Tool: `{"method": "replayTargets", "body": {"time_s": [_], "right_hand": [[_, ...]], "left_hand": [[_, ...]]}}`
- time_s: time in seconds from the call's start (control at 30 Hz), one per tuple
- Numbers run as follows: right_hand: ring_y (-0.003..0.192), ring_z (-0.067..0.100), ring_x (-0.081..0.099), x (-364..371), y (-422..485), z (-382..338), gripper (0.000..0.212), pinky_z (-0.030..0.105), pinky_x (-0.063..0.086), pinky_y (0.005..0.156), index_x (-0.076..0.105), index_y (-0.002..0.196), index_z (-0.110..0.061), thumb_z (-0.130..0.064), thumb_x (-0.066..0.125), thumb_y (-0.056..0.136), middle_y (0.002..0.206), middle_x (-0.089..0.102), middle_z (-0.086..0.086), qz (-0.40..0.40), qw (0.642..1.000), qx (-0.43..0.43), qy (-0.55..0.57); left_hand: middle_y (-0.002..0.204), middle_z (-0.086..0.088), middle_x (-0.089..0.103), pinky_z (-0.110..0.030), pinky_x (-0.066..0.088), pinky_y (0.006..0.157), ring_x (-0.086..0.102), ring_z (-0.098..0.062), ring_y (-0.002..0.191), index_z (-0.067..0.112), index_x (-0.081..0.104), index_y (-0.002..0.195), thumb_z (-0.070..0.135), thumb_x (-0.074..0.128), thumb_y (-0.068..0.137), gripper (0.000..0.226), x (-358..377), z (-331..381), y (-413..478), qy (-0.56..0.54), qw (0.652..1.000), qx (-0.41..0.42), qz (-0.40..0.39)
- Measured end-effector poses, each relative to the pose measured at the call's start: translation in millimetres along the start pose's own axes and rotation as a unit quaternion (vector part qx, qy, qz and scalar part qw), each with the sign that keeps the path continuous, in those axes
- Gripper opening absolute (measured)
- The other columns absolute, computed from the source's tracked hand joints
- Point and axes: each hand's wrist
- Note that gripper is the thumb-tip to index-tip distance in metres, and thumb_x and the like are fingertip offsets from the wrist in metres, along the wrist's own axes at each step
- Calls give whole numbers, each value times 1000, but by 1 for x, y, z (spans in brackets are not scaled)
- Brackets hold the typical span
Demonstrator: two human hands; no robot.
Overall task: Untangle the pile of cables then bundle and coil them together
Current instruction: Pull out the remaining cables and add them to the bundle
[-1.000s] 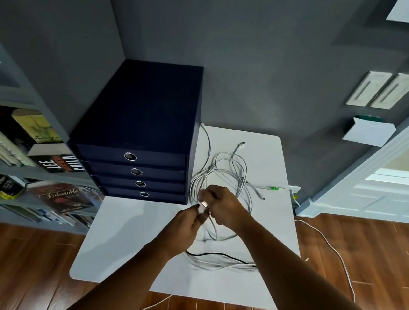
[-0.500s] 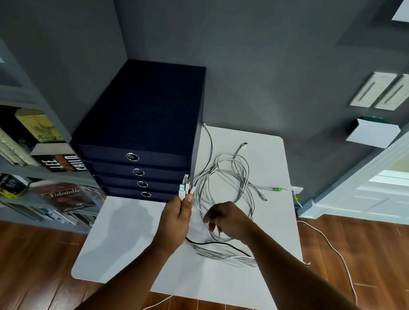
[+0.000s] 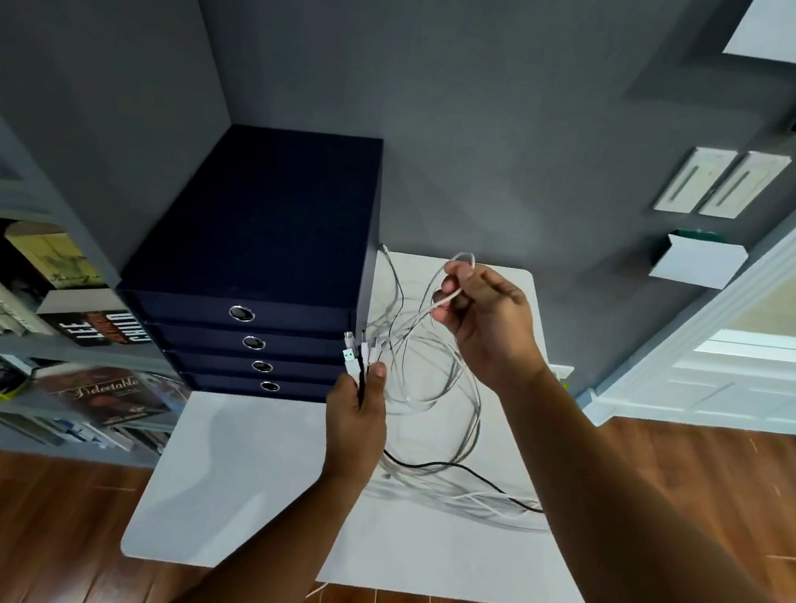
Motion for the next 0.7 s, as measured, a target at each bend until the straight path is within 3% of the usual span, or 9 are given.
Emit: {"method": "replayTargets", "body": {"time_s": [0.07,0.13,0.23,0.3,0.4,0.47,0.57,0.63,0.7], "right_hand": [[66,23,58,-7,-4,2,16,27,55,54,65,93,0,-7,52,98,74,59,10,-5,1000,17,5],[64,22,59,-18,-11,6,18,25,53,50,64,93,0,-7,49,99,73,58,10,-1,999,41,-8],[53,19,52,-41,-21,13,19,24,38,41,64,92,-2,-7,47,98,63,51,7,19,995,78,-56],[47,19,45,-60,-28,20,20,22,28,44,66,97,-2,-4,46,93,56,44,6,45,985,110,-125],[43,22,48,-88,-35,38,29,22,36,46,66,104,-4,4,44,86,52,50,12,127,943,184,-248],[42,24,56,-104,-39,50,17,22,44,47,62,92,-4,3,48,89,57,57,15,186,898,263,-300],[43,22,57,-120,-41,66,14,22,45,50,55,78,-5,-2,65,87,68,58,14,213,846,356,-334],[57,22,55,-121,-39,71,27,24,43,54,52,86,-14,-17,78,81,79,55,11,200,830,318,-413],[79,22,56,-115,-35,69,43,26,42,66,53,105,-19,-30,83,76,95,54,5,202,803,193,-527]], "left_hand": [[56,-1,48,-24,25,45,28,-13,47,15,40,70,43,55,98,43,10,7,0,-52,998,-41,-4],[76,-7,73,-21,24,40,28,-12,41,7,48,79,38,50,103,39,20,16,-2,-77,995,-58,-10],[95,-2,78,-23,23,43,25,-12,43,11,57,82,38,55,101,34,26,18,-1,-82,995,-52,-10],[81,4,72,-26,29,50,31,-10,46,13,66,81,41,69,91,30,27,17,2,-51,998,-34,7],[74,8,70,-27,44,59,56,-16,51,1,58,85,23,75,89,28,30,18,1,-9,1000,13,16],[83,6,76,-22,52,75,71,-19,79,2,58,87,8,67,94,14,30,23,-3,20,997,68,-5],[93,3,77,-19,51,88,71,-9,99,6,59,89,6,63,97,9,30,27,-8,58,988,135,-56],[93,7,77,-16,50,85,70,-7,98,-3,53,87,6,61,97,16,32,26,-9,76,983,151,-69],[92,10,77,-13,49,81,70,-3,93,-2,53,86,6,61,97,16,33,23,-10,95,980,156,-80]]}}
Point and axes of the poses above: each hand's wrist, its own y-axis towards the middle knuckle, its own x-axis out of the palm, z = x × y
